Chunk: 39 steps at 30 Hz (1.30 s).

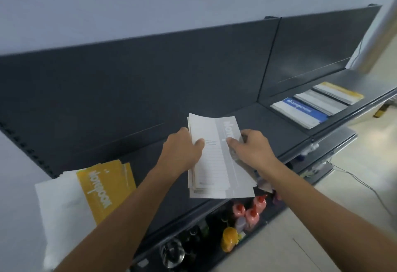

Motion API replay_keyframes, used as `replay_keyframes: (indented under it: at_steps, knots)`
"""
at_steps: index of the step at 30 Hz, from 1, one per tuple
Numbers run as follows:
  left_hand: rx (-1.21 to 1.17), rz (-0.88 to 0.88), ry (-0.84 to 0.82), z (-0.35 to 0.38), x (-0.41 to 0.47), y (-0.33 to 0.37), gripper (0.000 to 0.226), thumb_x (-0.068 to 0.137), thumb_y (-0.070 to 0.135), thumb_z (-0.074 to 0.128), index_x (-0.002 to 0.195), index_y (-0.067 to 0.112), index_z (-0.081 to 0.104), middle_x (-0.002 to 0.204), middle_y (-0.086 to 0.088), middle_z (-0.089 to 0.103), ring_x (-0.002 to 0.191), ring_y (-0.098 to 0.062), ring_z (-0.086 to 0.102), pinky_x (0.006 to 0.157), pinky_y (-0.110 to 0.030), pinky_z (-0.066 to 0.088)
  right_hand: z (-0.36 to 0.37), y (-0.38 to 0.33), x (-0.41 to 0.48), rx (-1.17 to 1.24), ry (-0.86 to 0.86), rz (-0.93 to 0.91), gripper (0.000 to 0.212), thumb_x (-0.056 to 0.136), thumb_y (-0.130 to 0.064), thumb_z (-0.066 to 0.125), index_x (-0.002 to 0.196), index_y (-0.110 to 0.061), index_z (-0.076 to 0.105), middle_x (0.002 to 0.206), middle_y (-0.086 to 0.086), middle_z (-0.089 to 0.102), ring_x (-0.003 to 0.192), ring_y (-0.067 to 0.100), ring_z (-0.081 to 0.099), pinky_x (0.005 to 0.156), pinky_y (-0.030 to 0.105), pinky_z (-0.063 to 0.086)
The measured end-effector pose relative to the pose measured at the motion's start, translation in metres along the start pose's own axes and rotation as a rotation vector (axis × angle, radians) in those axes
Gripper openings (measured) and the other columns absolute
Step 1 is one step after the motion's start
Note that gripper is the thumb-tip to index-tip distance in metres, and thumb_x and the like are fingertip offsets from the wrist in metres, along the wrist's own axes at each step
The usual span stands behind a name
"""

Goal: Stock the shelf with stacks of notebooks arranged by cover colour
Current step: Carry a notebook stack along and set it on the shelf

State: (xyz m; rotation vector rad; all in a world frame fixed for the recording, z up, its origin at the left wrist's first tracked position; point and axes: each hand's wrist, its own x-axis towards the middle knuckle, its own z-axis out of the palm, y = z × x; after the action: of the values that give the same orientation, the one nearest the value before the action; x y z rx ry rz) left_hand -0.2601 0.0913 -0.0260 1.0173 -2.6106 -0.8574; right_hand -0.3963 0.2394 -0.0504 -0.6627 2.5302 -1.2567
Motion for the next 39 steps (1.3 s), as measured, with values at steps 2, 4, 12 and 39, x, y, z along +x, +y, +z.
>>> replay_keyframes:
  at_steps: [2, 4, 12, 39]
  knots:
    - [-0.004, 0.006, -0.02, 0.023, 0.008, 0.037, 0.038, 0.095, 0.047, 0.055, 0.112, 0.014, 0.056, 0.106, -0.002, 0.065, 0.092, -0.022, 0.064, 0.083, -0.044, 0.057, -0.031, 0.024, 0.015, -0.031, 0.027, 0.002, 0.031, 0.091, -0.041, 0.066, 0.098, -0.011, 0.068, 0.09, 0.001, 0.071, 0.08, 0.018, 0.065, 0.06, 0.029, 0.048]
    - [-0.001, 0.015, -0.033, 0.048, 0.019, 0.074, 0.037, 0.094, 0.047, 0.056, 0.111, 0.014, 0.055, 0.104, -0.002, 0.064, 0.091, -0.022, 0.063, 0.082, -0.044, 0.057, -0.063, 0.05, 0.031, -0.084, 0.049, -0.009, 0.031, 0.092, -0.042, 0.065, 0.1, -0.012, 0.065, 0.09, -0.001, 0.068, 0.078, 0.016, 0.061, 0.057, 0.027, 0.042]
    - [-0.03, 0.057, -0.056, 0.146, 0.055, 0.196, 0.044, 0.095, 0.043, 0.057, 0.129, 0.016, 0.046, 0.113, -0.003, 0.063, 0.094, -0.023, 0.061, 0.078, -0.039, 0.053, -0.174, 0.136, 0.085, -0.268, 0.118, 0.014, 0.034, 0.094, -0.046, 0.058, 0.093, -0.011, 0.058, 0.086, 0.003, 0.064, 0.078, 0.024, 0.06, 0.058, 0.032, 0.039]
    - [0.143, 0.421, -0.219, 0.402, 0.265, 0.498, 0.032, 0.1, 0.034, 0.049, 0.121, 0.01, 0.048, 0.112, -0.013, 0.064, 0.083, -0.022, 0.05, 0.07, -0.034, 0.039, -0.421, 0.342, 0.3, -0.582, 0.33, 0.262, 0.032, 0.096, -0.046, 0.044, 0.1, -0.016, 0.049, 0.09, 0.007, 0.06, 0.079, 0.035, 0.058, 0.062, 0.037, 0.041]
